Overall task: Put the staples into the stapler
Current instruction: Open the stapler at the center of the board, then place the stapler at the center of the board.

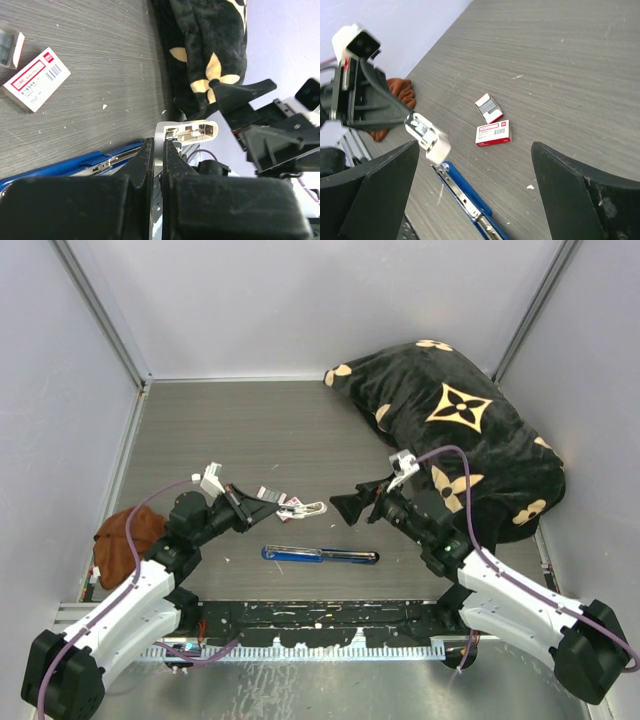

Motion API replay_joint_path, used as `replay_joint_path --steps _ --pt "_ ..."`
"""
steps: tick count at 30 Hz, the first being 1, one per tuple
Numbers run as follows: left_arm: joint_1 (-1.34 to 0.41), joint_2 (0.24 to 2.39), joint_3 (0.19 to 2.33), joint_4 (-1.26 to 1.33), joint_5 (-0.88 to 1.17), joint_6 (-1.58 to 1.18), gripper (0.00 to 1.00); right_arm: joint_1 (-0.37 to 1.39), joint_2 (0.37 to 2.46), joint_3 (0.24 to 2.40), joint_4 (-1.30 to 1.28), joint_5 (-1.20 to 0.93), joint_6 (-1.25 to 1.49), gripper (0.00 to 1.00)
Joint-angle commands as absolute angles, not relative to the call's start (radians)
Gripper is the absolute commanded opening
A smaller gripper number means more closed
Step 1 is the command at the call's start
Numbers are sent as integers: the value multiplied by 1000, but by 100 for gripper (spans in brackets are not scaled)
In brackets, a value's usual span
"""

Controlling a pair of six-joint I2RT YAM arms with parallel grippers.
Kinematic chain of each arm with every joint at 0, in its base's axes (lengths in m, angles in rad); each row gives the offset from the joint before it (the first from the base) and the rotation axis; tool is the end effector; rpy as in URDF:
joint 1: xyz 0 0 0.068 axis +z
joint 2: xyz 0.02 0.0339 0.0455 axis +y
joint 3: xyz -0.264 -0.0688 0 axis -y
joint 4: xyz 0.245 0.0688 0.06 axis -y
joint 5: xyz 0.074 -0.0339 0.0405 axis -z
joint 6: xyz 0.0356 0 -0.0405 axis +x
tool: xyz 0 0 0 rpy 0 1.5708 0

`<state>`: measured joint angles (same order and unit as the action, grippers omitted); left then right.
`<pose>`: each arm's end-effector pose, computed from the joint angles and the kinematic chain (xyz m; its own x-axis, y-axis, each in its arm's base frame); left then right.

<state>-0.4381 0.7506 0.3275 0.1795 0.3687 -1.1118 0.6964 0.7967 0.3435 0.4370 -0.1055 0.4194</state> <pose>0.1567 -0.0876 0.2218 -0.7355 -0.5789 -0.3520 0.1198 0.4002 -0.9085 0.1444 0.1256 0.2472 -0.3040 0.2737 -0.9125 -0.6513 0.6393 0.4087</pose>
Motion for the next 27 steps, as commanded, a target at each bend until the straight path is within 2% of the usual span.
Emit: replay_joint_path --steps 1,7,11,17,22,27 --pt "-434 727 315 226 354 -1054 0 687 889 530 159 -51 637 99" --pt "-434 714 302 237 370 -1059 0 684 975 561 200 -174 860 96" --pt "-434 709 297 243 369 -1065 0 686 1046 589 206 -264 888 93" --pt "-434 710 295 251 373 -1066 0 687 1126 617 246 -363 902 84" --pt "-434 706 291 257 370 -1072 0 689 1168 622 281 -406 925 66" --pt "-434 698 279 270 357 -1083 0 687 1176 613 286 -422 936 52"
